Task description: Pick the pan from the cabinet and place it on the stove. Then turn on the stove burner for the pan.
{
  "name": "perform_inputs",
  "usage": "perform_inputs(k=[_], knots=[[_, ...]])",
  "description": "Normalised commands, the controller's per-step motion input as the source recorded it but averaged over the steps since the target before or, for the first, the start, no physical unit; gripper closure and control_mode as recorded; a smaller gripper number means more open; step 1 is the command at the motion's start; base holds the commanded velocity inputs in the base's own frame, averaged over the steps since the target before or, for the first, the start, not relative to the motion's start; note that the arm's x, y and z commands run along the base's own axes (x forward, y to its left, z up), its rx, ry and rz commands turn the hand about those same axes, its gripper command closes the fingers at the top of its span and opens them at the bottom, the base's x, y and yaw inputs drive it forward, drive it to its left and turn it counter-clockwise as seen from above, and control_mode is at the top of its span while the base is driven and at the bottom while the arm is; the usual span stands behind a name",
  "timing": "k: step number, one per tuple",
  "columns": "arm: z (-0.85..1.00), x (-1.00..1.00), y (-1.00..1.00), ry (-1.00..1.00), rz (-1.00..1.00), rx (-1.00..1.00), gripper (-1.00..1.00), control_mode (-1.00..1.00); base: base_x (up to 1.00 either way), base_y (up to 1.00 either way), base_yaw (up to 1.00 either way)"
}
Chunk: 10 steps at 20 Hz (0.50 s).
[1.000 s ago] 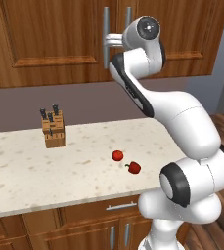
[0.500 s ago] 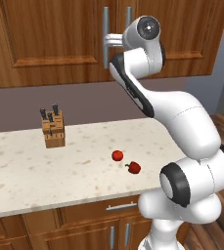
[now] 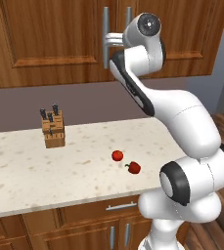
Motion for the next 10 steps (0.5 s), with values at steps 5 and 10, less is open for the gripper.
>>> perform_inputs(k=[5, 10], knots=[[-0.19, -0.15, 0.08, 0.00, 0.00, 0.00, 1.00, -1.00, 0.00, 0.00, 0.00], [-0.04, -0.59, -0.11, -0.08, 0.00, 0.00, 1.00, -1.00, 0.00, 0.00, 0.00]])
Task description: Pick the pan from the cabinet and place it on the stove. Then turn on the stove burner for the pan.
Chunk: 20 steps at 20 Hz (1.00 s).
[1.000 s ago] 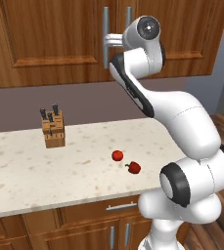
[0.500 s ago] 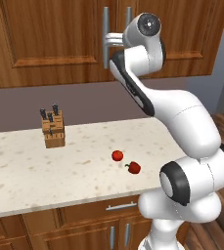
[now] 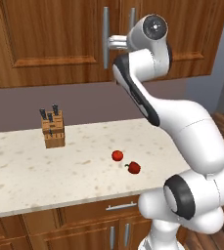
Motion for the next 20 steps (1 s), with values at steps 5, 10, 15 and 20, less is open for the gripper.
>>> perform_inputs(k=[5, 10, 15, 20], knots=[[0.00, -0.82, -0.27, -0.11, 0.00, 0.00, 1.00, -1.00, 0.00, 0.00, 0.00], [0.00, -0.78, -0.52, -0.11, 0.03, 0.01, 1.00, -1.00, 0.00, 0.00, 0.00], [-0.02, -0.61, -0.50, -0.04, 0.08, 0.01, 1.00, -1.00, 0.00, 0.00, 0.00], [-0.05, -0.44, -0.37, 0.00, 0.16, 0.00, 1.00, -1.00, 0.00, 0.00, 0.00]])
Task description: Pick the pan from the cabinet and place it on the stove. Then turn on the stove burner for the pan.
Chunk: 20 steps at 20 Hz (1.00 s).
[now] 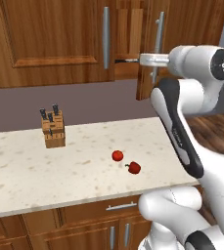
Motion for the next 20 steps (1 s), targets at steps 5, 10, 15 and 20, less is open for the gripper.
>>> perform_inputs(k=[5, 10, 15, 20], knots=[[0.00, -0.36, -0.33, 0.00, 0.19, 0.00, 1.00, -1.00, 0.00, 0.00, 0.00], [0.00, -0.34, -0.35, 0.00, 0.20, 0.00, 1.00, -1.00, 0.00, 0.00, 0.00], [0.00, -0.52, 0.05, 0.00, 0.10, -0.03, -1.00, -1.00, 0.00, 0.00, 0.00], [0.12, -0.56, 0.83, 0.03, 0.00, -0.11, -1.00, -1.00, 0.00, 0.00, 0.00]])
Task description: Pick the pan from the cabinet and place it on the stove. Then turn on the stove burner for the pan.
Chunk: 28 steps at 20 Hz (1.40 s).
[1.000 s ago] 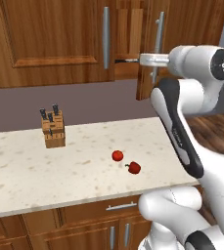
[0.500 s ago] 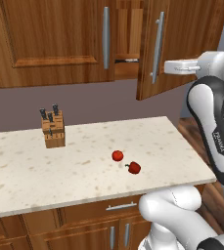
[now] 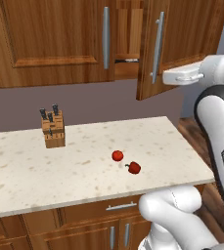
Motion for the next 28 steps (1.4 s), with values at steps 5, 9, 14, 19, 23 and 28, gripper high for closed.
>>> perform_inputs(k=[5, 9, 14, 19, 23, 28], knots=[[0.15, -0.41, 0.90, 0.10, 0.00, -0.14, -1.00, -1.00, 0.00, 0.00, 0.00], [0.04, -0.14, 0.98, 0.08, -0.02, -0.20, -1.00, -1.00, 0.00, 0.00, 0.00], [-0.08, 0.25, 0.90, 0.10, -0.09, -0.27, -1.00, -1.00, 0.00, 0.00, 0.00], [-0.25, 0.14, 0.37, 0.03, -0.08, -0.26, -1.00, -1.00, 0.00, 0.00, 0.00], [-0.24, 0.22, 0.00, 0.00, 0.00, -0.15, -1.00, -1.00, 0.00, 0.00, 0.00], [-0.09, 0.52, -0.01, 0.00, 0.02, -0.07, -1.00, -1.00, 0.00, 0.00, 0.00]])
